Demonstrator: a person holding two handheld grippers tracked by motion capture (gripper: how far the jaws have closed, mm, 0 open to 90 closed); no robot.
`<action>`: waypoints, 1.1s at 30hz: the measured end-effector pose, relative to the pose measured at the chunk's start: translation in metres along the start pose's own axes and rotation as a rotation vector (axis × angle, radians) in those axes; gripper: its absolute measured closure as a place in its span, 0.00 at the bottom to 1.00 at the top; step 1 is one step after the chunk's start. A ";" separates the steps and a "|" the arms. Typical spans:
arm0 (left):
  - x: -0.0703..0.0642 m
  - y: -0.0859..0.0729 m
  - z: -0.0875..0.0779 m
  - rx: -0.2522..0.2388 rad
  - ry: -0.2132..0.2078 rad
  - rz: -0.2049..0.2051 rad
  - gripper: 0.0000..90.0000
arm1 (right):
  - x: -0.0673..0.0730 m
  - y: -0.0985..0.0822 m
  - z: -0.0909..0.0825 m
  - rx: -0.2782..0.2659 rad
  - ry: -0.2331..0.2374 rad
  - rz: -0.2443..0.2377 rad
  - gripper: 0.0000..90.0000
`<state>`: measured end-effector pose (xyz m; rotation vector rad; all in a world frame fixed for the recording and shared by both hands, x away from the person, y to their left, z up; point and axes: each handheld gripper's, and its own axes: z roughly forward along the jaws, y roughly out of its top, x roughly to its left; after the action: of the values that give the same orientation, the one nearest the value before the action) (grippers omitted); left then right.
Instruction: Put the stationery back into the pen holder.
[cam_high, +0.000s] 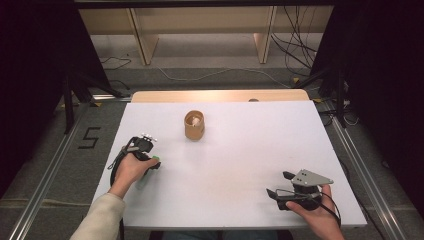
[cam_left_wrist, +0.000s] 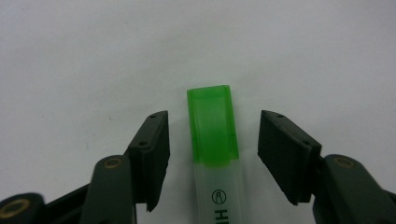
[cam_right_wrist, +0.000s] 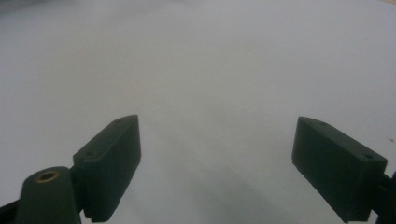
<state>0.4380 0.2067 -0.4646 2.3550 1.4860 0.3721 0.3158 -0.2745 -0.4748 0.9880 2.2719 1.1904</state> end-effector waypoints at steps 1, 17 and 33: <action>0.000 0.001 0.001 0.005 0.002 0.000 0.51 | 0.000 0.000 0.000 -0.001 0.000 0.000 0.18; 0.002 0.004 0.005 0.035 -0.015 -0.028 0.59 | 0.000 0.000 0.000 -0.004 -0.001 -0.001 0.18; 0.005 0.005 0.005 0.047 -0.048 -0.030 0.68 | 0.000 0.000 0.000 -0.006 -0.001 0.000 0.18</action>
<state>0.4462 0.2086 -0.4671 2.3580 1.5213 0.2738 0.3156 -0.2746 -0.4745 0.9867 2.2664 1.1959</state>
